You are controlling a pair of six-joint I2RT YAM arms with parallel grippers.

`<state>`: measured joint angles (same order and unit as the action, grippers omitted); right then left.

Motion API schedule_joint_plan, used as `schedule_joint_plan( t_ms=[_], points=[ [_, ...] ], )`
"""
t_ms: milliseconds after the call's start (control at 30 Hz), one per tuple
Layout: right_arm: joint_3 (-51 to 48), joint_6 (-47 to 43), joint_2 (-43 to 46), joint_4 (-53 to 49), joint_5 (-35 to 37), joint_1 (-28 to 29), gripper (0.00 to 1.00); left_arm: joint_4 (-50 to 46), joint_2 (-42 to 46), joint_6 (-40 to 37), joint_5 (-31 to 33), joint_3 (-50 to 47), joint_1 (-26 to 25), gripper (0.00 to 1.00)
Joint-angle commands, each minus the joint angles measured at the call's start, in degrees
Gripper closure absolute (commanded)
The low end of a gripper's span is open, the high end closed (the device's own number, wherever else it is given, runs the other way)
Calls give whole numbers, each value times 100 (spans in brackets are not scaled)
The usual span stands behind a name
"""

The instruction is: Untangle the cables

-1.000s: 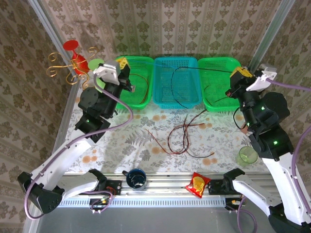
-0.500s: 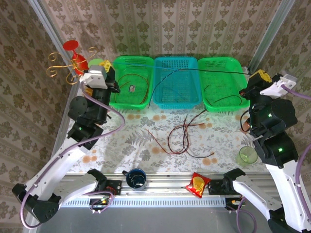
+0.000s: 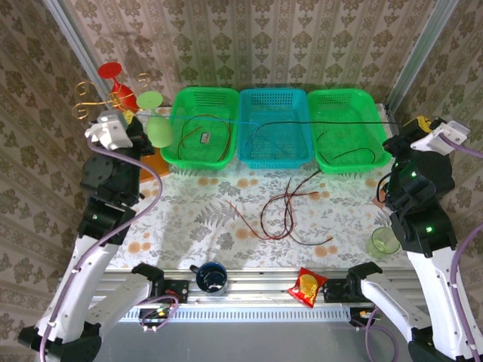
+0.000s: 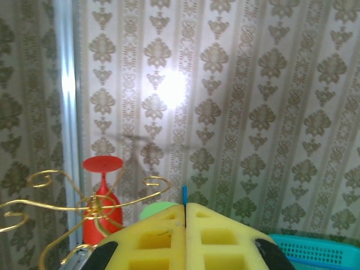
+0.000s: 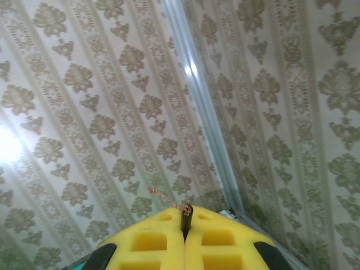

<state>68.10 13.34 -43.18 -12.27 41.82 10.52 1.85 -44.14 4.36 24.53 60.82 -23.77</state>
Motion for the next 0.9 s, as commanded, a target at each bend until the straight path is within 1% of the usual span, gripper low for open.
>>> schedule_joint_plan(
  t_ms=[0, 167, 333, 600, 733, 867],
  points=[
    [-64, -32, 55, 89, 475, -242, 100, -181, 286, 186, 388, -65, 163, 100],
    [-110, 52, 79, 64, 485, -503, 100, -138, 543, 85, 774, -184, 335, 100],
    [-206, 100, 162, 55, 511, -661, 100, -54, 701, 46, 946, -286, 489, 100],
    [-295, 153, 222, 109, 406, -844, 100, 260, 935, 192, 1255, -581, 678, 100],
    [-365, 176, 248, 111, 337, -956, 100, 176, 1008, 193, 1297, -580, 737, 100],
    [-425, 248, 286, 112, 306, -1089, 100, 141, 1060, 127, 1509, -680, 837, 100]
  ],
)
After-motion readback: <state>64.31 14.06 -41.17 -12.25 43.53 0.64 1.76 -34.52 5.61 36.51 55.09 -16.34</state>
